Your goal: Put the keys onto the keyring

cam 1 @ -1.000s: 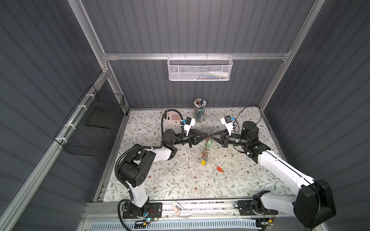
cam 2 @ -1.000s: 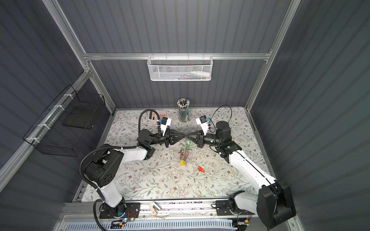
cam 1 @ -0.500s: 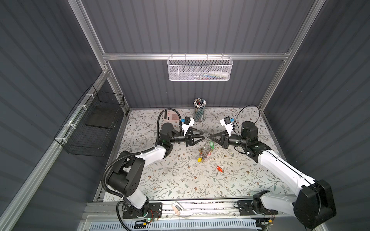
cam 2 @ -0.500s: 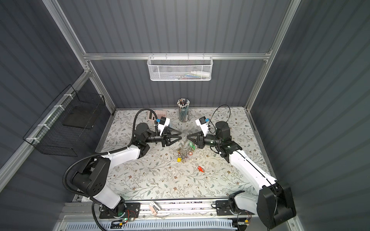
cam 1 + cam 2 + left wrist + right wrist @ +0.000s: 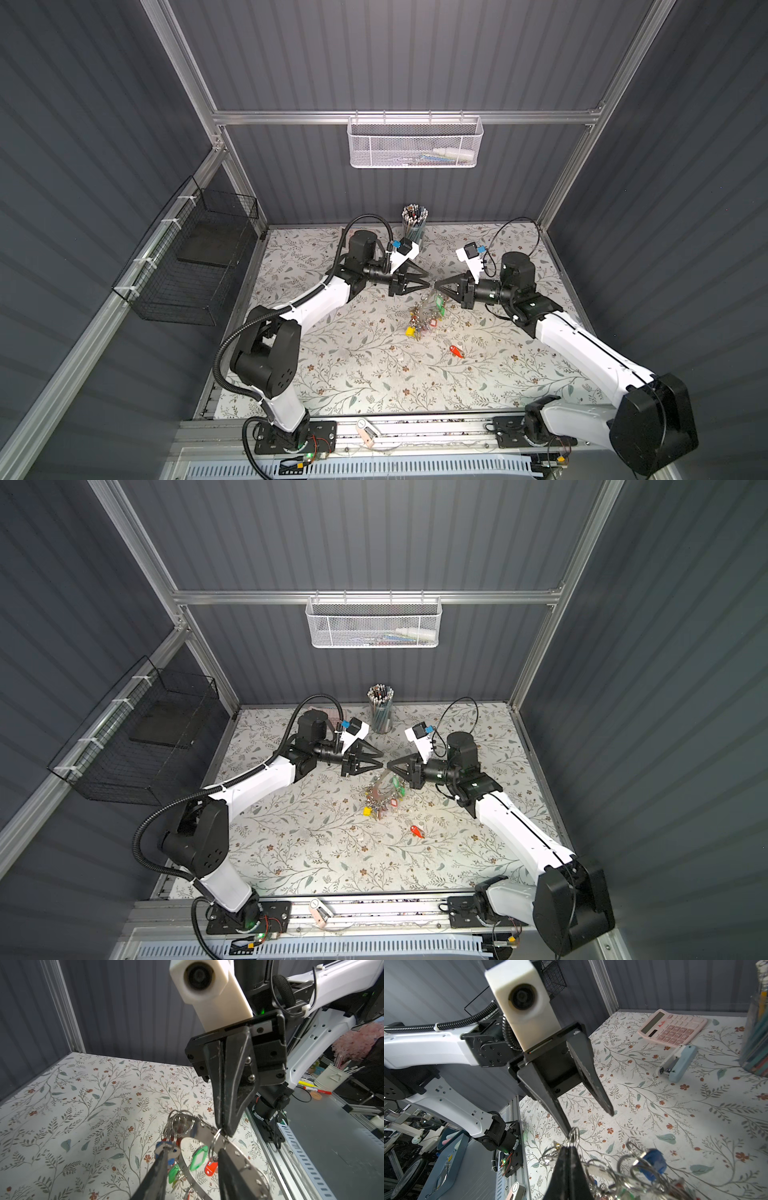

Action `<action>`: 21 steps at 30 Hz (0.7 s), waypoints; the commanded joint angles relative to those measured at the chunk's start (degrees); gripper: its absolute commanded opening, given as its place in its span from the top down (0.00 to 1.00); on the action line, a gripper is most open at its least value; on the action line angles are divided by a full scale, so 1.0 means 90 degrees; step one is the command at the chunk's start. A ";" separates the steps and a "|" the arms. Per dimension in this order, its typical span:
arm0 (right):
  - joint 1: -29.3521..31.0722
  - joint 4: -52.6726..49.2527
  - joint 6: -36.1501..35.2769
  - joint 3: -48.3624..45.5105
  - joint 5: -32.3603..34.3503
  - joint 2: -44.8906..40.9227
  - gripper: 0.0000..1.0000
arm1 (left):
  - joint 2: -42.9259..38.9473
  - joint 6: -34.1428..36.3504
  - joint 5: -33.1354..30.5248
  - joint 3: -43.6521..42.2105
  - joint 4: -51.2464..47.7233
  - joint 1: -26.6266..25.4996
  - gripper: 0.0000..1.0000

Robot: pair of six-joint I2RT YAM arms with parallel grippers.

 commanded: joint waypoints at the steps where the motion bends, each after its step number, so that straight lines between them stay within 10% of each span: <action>1: 0.0025 0.0326 -0.0078 0.0261 -0.0180 -0.0144 1.00 | 0.0110 0.0850 0.0626 0.0387 -0.1134 0.0093 0.62; 21: 0.0047 0.0365 -0.0051 0.0261 -0.0228 -0.0040 1.00 | 0.0285 0.1184 0.0774 0.0911 -0.1892 0.0106 0.74</action>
